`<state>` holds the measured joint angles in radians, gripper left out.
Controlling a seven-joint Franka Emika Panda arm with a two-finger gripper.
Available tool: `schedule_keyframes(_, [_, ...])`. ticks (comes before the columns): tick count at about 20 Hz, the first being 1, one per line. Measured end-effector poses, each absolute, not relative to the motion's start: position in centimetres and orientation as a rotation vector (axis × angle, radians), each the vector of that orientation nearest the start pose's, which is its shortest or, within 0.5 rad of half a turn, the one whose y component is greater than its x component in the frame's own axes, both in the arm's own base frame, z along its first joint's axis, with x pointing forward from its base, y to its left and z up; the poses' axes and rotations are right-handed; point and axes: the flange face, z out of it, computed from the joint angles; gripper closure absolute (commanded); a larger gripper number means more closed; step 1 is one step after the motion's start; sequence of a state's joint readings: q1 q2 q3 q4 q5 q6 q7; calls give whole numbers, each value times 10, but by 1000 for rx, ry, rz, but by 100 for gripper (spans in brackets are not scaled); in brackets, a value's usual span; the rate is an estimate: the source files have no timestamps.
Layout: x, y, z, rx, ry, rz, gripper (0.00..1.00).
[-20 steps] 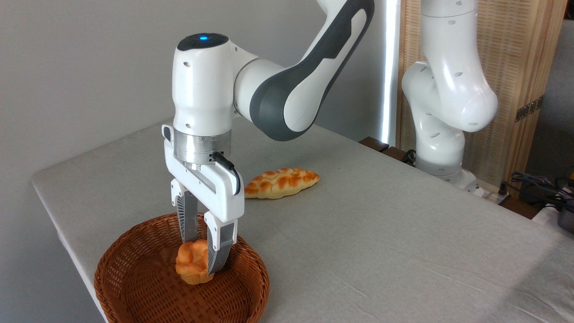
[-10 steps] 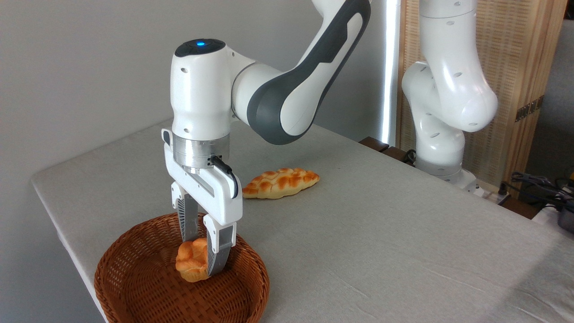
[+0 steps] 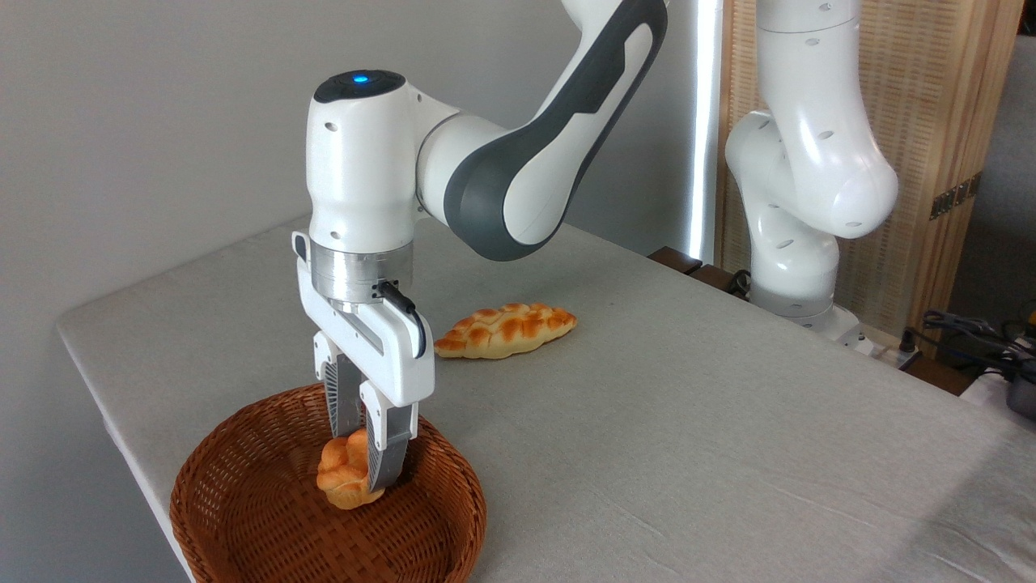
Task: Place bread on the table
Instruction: 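Close the gripper on the round orange bun and lift it, then carry the bun out of the basket and lower it onto the table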
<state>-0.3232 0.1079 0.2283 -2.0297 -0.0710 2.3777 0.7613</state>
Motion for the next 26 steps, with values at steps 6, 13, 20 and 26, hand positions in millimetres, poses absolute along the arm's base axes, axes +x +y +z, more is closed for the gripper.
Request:
schedule_keyframes(6, [592, -60, 421, -2817, 1216, -372, 63])
schedule_keyframes(13, [593, -60, 422, -2816, 1215, -377, 63])
schedule_keyframes(20, [596, -58, 432, -2809, 1207, -404, 62])
schedule_keyframes(26, [592, -54, 473, -2790, 1192, -506, 61])
